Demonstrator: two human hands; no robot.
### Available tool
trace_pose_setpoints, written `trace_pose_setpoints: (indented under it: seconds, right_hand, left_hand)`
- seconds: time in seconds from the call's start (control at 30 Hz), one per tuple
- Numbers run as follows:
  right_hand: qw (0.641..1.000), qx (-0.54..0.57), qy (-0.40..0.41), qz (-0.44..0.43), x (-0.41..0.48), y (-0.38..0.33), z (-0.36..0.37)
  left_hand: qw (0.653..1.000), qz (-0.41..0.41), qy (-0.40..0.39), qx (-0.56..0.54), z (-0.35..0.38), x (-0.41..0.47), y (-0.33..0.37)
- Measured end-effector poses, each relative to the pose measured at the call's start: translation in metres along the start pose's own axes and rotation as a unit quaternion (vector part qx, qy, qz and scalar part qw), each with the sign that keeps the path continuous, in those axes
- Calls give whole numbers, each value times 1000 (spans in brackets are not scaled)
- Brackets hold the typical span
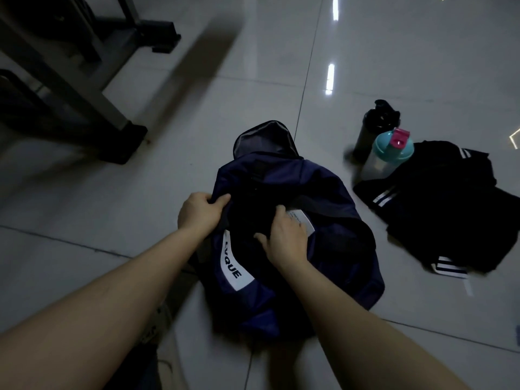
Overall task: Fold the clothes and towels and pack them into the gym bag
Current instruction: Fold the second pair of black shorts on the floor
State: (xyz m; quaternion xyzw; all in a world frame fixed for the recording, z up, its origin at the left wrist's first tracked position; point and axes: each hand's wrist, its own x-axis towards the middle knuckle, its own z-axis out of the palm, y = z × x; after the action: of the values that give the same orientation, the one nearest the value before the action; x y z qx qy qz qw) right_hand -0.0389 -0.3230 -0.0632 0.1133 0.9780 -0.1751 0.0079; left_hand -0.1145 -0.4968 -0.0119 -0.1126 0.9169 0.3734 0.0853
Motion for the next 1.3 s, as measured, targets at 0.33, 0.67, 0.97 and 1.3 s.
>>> trace_pose_setpoints:
  seconds: [0.33, 0.67, 0.97, 1.3]
  right_hand:
    - [958, -37, -124, -258, 17, 4, 24]
    - [969, 146, -117, -159, 14, 24, -3]
    - [930, 293, -153, 160, 14, -18, 14]
    - [992, 93, -65, -48, 17, -18, -2]
  left_hand:
    - [984, 171, 39, 34, -7, -2, 10]
    - [993, -77, -42, -82, -12, 30, -12]
    - [987, -12, -24, -161, -8, 16, 9]
    - [989, -71, 30, -126, -10, 25, 4]
